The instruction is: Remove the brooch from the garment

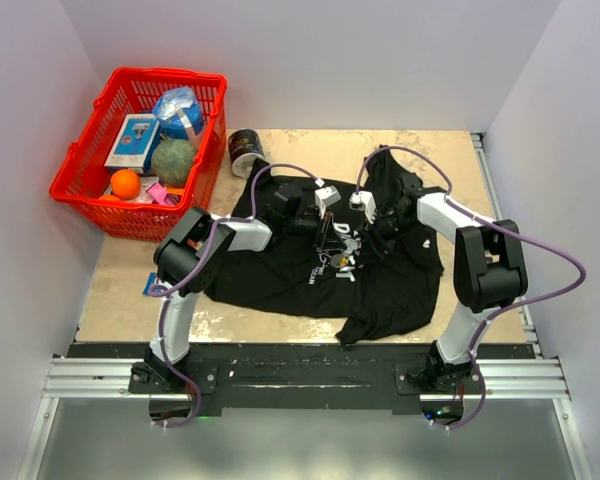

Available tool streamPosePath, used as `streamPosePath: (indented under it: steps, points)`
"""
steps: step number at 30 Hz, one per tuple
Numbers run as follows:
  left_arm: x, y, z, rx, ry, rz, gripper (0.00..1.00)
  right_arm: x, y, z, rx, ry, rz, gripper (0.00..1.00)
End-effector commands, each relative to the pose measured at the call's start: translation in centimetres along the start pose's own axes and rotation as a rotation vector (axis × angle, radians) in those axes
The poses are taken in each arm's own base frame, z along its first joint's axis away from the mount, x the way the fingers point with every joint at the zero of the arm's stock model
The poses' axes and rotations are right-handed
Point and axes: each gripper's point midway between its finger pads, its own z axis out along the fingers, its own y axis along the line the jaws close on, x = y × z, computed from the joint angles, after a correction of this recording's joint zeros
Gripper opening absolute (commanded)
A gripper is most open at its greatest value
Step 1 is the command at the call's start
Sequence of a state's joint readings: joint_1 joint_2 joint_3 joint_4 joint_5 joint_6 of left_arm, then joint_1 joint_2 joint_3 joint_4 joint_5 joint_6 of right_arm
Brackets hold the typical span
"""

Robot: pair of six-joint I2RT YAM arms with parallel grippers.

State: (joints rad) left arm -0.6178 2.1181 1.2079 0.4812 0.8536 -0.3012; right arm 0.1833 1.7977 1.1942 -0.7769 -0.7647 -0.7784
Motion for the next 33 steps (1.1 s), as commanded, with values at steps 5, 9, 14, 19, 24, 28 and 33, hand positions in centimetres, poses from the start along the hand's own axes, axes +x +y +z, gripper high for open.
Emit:
streamPosePath:
  steps: [5,9,14,19,24,28,33]
  points:
    - [-2.5,-0.9,-0.8,-0.033,-0.026,0.099,0.00,-2.5,-2.9,0.5,0.144,-0.104,-0.053,0.52]
    - [-2.6,-0.8,-0.9,-0.043,-0.024,0.105,0.00,-3.0,-2.2,1.2,0.106,-0.129,-0.021,0.53]
    - [-2.9,-0.3,-0.9,-0.078,-0.029,0.111,0.00,-2.9,-1.5,1.8,0.077,-0.119,0.009,0.60]
    - [-3.5,0.0,-0.5,-0.090,-0.041,0.117,0.00,-2.2,-1.0,2.3,0.054,-0.102,0.026,0.53]
    - [-4.0,0.5,-0.7,-0.123,-0.046,0.135,0.00,-1.7,-1.5,2.2,0.088,-0.068,0.046,0.28]
    - [-4.2,0.4,-0.4,-0.120,-0.057,0.150,0.00,-1.9,-1.2,2.0,0.071,-0.063,0.061,0.08]
    - [-4.0,-0.5,0.6,-0.095,-0.052,0.181,0.00,-3.6,-0.4,1.6,0.034,-0.111,0.077,0.04]
